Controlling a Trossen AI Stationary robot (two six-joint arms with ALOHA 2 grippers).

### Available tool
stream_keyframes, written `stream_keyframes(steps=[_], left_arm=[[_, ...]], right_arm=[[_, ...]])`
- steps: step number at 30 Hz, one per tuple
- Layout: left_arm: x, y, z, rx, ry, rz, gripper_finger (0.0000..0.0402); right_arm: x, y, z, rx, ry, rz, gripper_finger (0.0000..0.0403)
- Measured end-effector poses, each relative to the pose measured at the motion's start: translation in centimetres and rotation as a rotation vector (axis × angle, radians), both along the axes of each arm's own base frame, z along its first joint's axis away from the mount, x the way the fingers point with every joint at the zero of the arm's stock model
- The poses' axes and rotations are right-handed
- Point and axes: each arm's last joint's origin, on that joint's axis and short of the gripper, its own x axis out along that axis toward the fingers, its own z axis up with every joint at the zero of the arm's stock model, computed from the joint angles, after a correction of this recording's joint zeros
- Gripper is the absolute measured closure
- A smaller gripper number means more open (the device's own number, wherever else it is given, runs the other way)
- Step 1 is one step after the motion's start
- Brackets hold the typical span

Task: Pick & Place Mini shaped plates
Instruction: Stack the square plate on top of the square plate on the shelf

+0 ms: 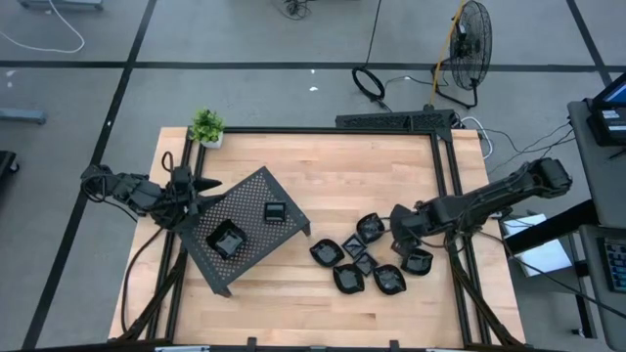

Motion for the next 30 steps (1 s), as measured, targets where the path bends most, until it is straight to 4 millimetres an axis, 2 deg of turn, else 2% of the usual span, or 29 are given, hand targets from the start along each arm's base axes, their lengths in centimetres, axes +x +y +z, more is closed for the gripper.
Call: stream_keyframes(steps=[9,19,25,30], left_arm=[[0.0,0.0,0.0,0.000,0.000,0.000,0.0146],[0.0,0.0,0.0,0.000,0.000,0.000,0.0146],[0.0,0.0,0.0,0.000,0.000,0.000,0.0146],[0.0,0.0,0.0,0.001,0.000,0.000,0.0146]], right_arm=[[-2.2,-0.7,-0.2,-0.067,0.213,-0.175,0.0268],[-1.9,-0.6,-0.2,-0.054,0.188,-0.157,0.0272],[-1.9,-0.6,-0.3,-0.053,0.185,-0.157,0.0300],[-2.3,-0.7,-1.4,-0.048,0.182,-0.153,0.0316]])
